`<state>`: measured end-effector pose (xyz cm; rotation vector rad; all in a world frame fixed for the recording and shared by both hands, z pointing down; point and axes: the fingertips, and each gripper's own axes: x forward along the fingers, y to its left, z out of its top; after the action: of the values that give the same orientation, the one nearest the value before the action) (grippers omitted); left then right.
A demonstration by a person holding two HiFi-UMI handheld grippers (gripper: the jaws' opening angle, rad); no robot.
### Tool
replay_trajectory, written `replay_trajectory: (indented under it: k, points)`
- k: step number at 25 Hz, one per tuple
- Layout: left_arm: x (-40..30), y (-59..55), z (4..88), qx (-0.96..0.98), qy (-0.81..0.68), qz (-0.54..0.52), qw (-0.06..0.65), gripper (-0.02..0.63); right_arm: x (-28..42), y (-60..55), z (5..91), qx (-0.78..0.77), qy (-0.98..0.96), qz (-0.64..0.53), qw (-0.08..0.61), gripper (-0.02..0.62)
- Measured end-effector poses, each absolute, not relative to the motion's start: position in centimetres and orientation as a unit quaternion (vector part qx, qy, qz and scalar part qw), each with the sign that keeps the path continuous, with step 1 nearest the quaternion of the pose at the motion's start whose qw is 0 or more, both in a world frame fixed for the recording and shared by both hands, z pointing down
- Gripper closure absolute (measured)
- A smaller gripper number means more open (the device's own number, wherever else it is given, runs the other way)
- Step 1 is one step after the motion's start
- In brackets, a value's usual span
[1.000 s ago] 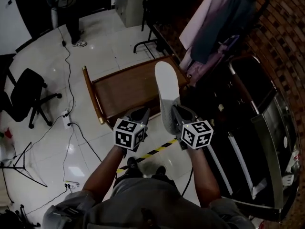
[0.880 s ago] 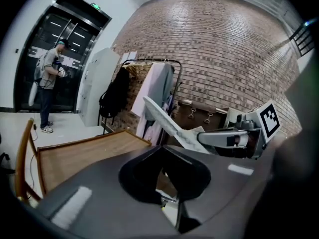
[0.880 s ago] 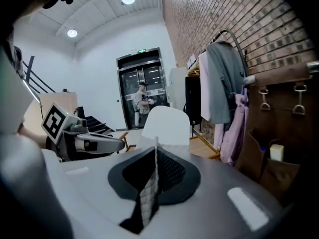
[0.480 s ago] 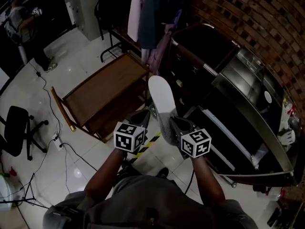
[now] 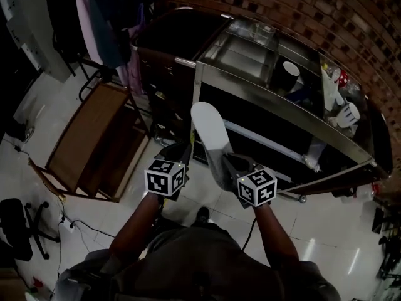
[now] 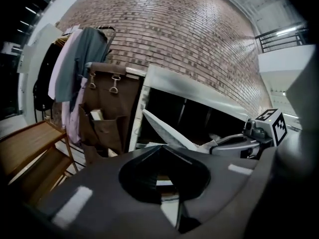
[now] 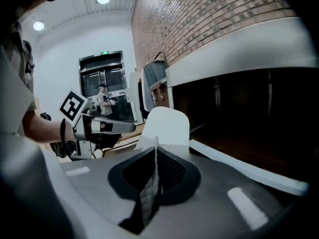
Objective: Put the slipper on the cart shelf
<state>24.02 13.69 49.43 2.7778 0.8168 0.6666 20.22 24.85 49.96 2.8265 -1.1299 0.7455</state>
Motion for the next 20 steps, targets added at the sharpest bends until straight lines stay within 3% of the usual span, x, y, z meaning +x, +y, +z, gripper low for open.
replay_trajectory:
  k: [8, 20]
  points:
    - [25.0, 25.9, 49.8, 0.9, 0.364, 0.23, 0.064, 0.598, 20.1, 38.8, 51.1, 0.942, -0.228, 0.244, -0.024, 0.586]
    - [26.9, 34.4, 50.2, 0.878, 0.414, 0.237, 0.036, 0.598, 27.4, 50.4, 54.8, 0.958, -0.108, 0.262, -0.034, 0.586]
